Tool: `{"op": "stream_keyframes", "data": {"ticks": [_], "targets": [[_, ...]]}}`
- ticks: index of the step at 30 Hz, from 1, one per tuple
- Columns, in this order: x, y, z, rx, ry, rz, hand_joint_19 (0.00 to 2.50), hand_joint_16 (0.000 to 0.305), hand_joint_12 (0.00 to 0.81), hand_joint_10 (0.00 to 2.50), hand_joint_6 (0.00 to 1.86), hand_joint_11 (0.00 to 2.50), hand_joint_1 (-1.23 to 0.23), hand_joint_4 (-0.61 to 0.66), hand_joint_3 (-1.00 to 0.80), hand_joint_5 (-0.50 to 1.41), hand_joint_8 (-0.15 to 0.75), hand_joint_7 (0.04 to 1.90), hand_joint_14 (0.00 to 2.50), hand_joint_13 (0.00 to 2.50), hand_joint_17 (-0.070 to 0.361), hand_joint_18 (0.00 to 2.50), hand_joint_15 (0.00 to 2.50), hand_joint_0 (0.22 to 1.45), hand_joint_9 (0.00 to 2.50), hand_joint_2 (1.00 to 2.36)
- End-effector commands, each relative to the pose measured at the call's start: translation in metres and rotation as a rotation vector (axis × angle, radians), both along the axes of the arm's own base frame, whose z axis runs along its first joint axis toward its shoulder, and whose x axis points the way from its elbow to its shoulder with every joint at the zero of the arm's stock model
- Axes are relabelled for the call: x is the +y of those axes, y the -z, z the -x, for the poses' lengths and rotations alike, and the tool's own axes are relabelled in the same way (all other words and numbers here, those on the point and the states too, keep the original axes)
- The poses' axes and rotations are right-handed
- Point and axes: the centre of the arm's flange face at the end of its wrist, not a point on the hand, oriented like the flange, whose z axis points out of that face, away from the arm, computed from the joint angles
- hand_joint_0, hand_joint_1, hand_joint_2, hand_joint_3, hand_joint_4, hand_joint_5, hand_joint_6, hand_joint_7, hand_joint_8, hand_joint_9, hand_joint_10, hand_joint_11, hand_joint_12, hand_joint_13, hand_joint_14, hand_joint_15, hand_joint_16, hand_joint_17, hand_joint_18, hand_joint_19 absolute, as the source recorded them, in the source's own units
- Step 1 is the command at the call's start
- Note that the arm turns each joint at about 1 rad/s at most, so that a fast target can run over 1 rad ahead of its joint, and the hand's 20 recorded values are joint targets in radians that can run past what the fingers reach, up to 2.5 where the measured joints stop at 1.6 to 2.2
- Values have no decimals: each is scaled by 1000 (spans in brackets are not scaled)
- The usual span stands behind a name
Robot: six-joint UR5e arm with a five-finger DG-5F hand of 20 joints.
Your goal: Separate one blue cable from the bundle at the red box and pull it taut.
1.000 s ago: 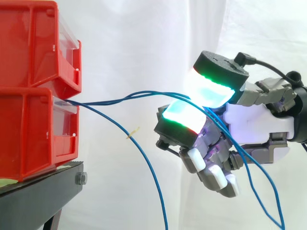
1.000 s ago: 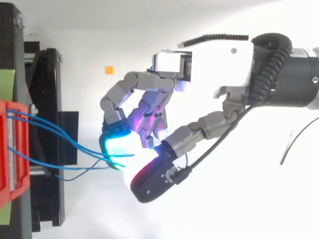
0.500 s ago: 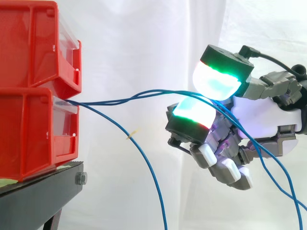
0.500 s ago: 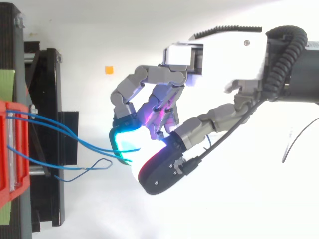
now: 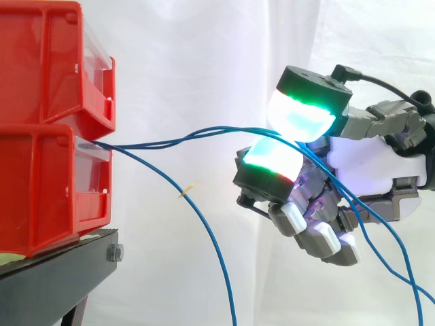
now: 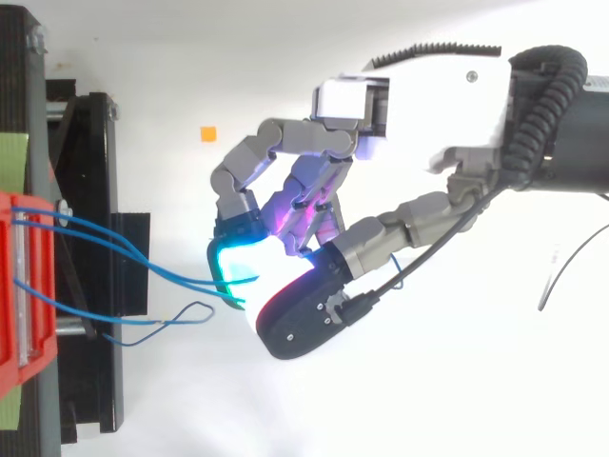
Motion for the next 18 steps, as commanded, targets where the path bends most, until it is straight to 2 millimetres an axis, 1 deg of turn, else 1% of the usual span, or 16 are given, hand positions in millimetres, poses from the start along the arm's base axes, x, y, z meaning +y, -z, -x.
{"op": "stream_keyframes", "data": {"ticks": [1, 4, 7, 9, 12, 16, 18], "targets": [[1, 0, 0, 0, 0, 0, 882, 64, 460, 21, 852, 784, -549, 142, -461, -138, 419, 1129, 26, 1100, 144, 1063, 736, 601, 908, 1003], [-1, 0, 0, 0, 1, 0, 881, 64, 463, 20, 842, 784, -532, 158, -500, -138, 420, 1102, 25, 1102, 145, 1067, 733, 587, 909, 1000], [1, 1, 0, 1, 0, 0, 882, 64, 463, 20, 838, 777, -521, 167, -500, -138, 418, 1090, 27, 1105, 145, 1070, 739, 588, 911, 1000], [-1, 0, 0, 0, 1, 0, 880, 64, 459, 20, 836, 794, -511, 160, -487, -137, 417, 1091, 24, 1110, 143, 1073, 742, 619, 923, 1001], [1, 0, 0, 0, 0, 0, 881, 64, 457, 21, 836, 802, -548, 140, -419, -134, 418, 1104, 26, 1116, 144, 1077, 741, 637, 925, 1007], [-1, 0, 0, -2, 1, -2, 872, 64, 456, 18, 837, 819, -672, 117, -272, -137, 413, 1205, 27, 1107, 145, 1077, 753, 622, 911, 1016], [-1, 0, 0, -2, 1, -3, 873, 64, 458, 20, 851, 821, -699, 108, -216, -141, 414, 1219, 26, 1107, 145, 1078, 753, 617, 906, 1020]]}}
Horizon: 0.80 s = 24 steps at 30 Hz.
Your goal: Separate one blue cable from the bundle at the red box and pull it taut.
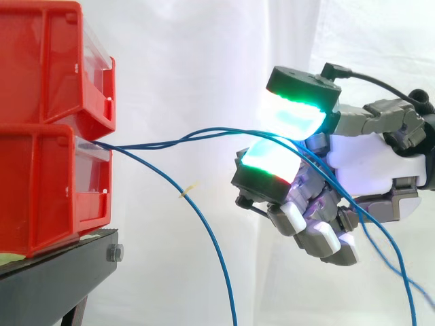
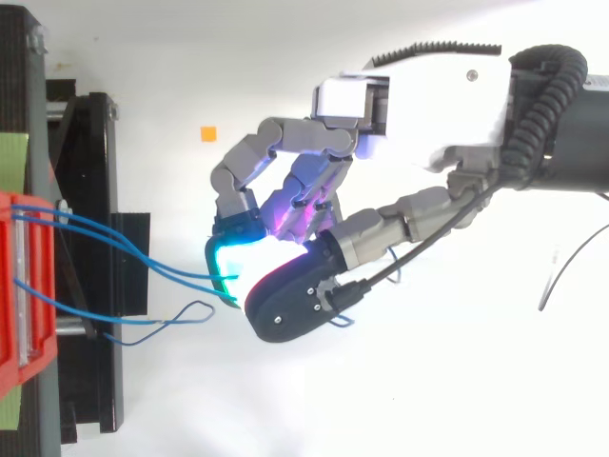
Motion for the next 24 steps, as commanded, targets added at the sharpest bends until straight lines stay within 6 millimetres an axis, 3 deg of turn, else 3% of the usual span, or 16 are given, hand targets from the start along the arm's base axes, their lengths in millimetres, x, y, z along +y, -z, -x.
{"op": "stream_keyframes", "data": {"ticks": [1, 6, 11, 16, 22, 23, 24], "targets": [[0, 0, 0, 1, 0, -1, 872, 64, 456, 21, 857, 822, -708, 101, -206, -143, 412, 1211, 26, 1106, 144, 1079, 750, 619, 907, 1019], [0, 0, 0, -1, 0, -1, 853, 64, 457, 21, 890, 835, -730, 15, -97, -142, 415, 1161, 24, 1120, 144, 1097, 750, 615, 944, 1024], [0, 0, 0, -1, 1, -6, 785, 67, 482, 17, 892, 880, -735, 7, -38, -124, 443, 1178, 25, 1172, 151, 1153, 730, 614, 1052, 1021], [0, 0, 0, 1, 1, -7, 643, 59, 463, 18, 890, 1166, -733, 10, -53, -123, 449, 1179, 23, 1211, 132, 1129, 739, 622, 1100, 1020], [-5, -8, 10, 44, 5, 14, 624, 56, 454, 7, 889, 1397, -730, 12, -70, -127, 441, 1166, 25, 1214, 127, 1048, 919, 627, 1002, 1020], [-7, -11, 12, 54, 7, 16, 640, 56, 449, 74, 889, 1549, -729, 19, -69, -127, 436, 1161, 23, 1248, 127, 1043, 1064, 627, 994, 1020], [-8, -13, 14, 56, 8, 18, 654, 56, 449, 296, 889, 1524, -729, 13, -73, -127, 439, 1154, 23, 1267, 127, 1039, 1162, 628, 962, 1020]]}}
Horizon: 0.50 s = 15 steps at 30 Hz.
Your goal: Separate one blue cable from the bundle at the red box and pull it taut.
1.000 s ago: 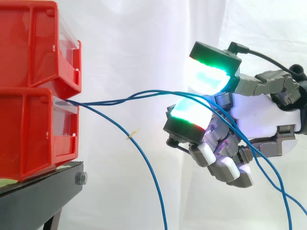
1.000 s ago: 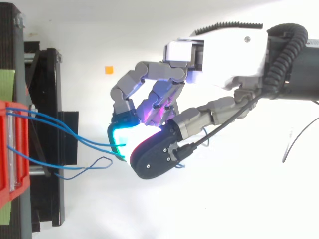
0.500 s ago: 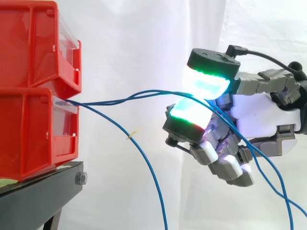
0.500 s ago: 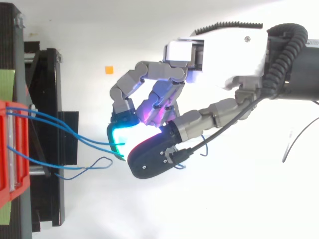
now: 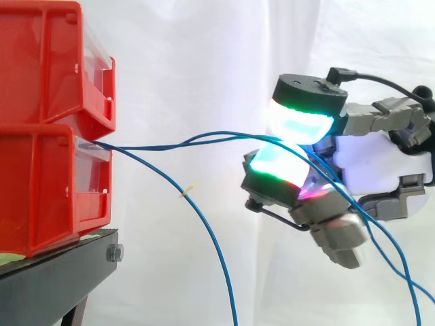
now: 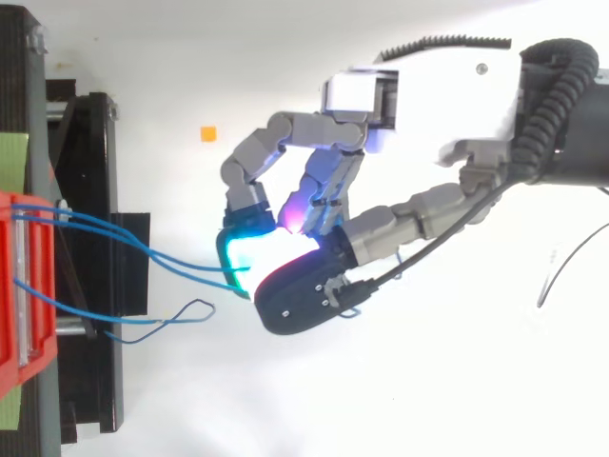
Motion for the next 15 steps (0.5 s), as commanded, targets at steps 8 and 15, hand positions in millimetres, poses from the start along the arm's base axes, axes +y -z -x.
{"op": "stream_keyframes", "data": {"ticks": [8, 15], "targets": [[-10, -12, 11, 36, 10, 23, 704, 56, 424, 964, 888, 1446, -728, 21, -75, -129, 412, 1157, 4, 1385, 127, 1049, 1579, 632, 867, 1022], [-11, -14, 13, 40, 11, 26, 941, 59, 414, 1685, 889, 1384, -730, 29, -89, -131, 405, 1140, 1161, 1214, 134, 1150, 1398, 638, 787, 1022]]}}
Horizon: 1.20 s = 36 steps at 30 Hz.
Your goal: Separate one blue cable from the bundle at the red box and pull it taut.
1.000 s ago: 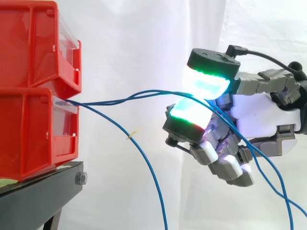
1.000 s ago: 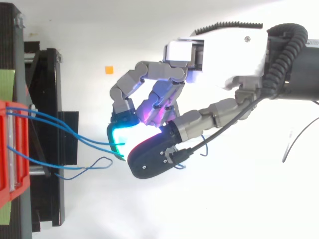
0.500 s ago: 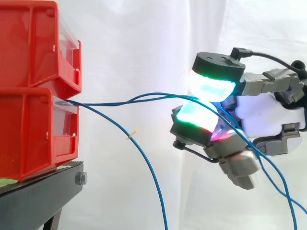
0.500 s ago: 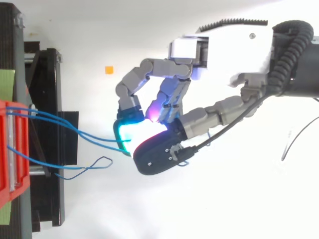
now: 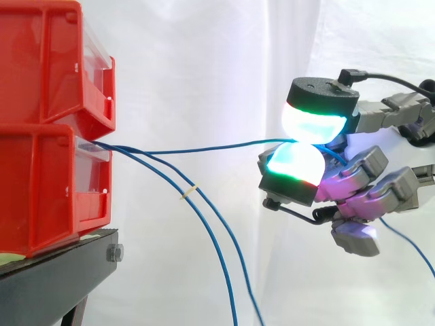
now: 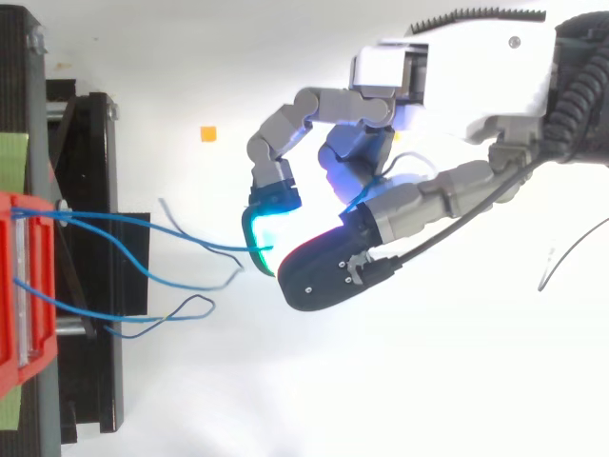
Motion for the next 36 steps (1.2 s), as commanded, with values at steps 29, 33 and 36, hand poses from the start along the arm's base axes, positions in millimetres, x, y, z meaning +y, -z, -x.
{"op": "stream_keyframes", "data": {"ticks": [29, 33, 36], "targets": [[3, -9, 63, 13, 64, -35, 1675, 54, 431, 2417, 889, 1392, -754, 33, -51, -123, 408, 1138, 2500, 940, 122, 1492, 1279, 651, 716, 1022], [8, -9, 62, 15, 51, -14, 1667, 54, 430, 2421, 889, 1378, -754, 29, -48, -123, 404, 1140, 2500, 943, 121, 1495, 1263, 651, 717, 1023], [7, -9, 62, 15, 49, 9, 1672, 54, 431, 2419, 889, 1379, -755, 29, -52, -124, 409, 1139, 2500, 942, 121, 1497, 1298, 653, 718, 1022]]}}
